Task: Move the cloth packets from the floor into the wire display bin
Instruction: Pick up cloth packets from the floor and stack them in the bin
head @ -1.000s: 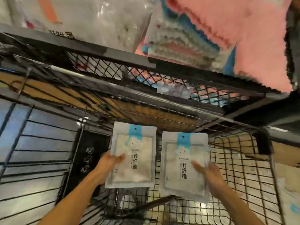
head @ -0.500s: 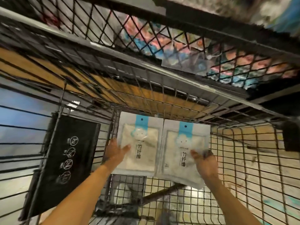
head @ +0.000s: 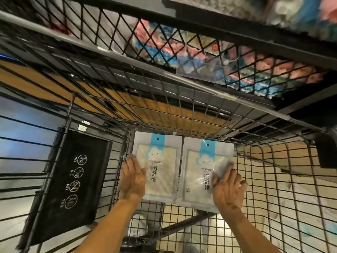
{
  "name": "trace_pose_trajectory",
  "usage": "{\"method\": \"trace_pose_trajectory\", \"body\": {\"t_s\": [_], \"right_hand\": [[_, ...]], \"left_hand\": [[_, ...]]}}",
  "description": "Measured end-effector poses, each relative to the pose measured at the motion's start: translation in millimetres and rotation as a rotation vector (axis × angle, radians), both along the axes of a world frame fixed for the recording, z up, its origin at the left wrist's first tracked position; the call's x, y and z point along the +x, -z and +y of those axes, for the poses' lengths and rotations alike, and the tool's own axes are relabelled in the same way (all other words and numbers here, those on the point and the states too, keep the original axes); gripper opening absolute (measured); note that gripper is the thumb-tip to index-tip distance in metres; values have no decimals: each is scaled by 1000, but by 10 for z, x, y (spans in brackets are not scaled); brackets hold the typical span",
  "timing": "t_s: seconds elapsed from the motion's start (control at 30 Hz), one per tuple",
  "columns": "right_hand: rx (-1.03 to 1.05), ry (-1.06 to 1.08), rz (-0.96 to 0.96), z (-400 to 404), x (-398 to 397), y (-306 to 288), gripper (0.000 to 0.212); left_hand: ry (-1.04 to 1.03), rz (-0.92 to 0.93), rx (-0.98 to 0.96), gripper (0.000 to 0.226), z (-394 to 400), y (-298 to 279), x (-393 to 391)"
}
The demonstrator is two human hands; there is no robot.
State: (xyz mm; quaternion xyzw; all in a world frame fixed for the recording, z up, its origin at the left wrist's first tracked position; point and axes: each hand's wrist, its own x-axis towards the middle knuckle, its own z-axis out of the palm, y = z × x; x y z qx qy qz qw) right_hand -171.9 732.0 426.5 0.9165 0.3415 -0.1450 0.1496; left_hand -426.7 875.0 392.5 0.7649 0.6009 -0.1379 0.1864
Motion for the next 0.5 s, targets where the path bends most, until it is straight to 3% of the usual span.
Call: {"method": "trace_pose_trajectory", "body": {"t_s": [0.23,0.5], "right_hand": [[94,-171,49,166,68,-672,86],[149,-270,79,388,224,-2053,73]], "left_hand": [[127,184,-90,68,132,-765,276],[200,77,36,68,416,-2189,463]]}}
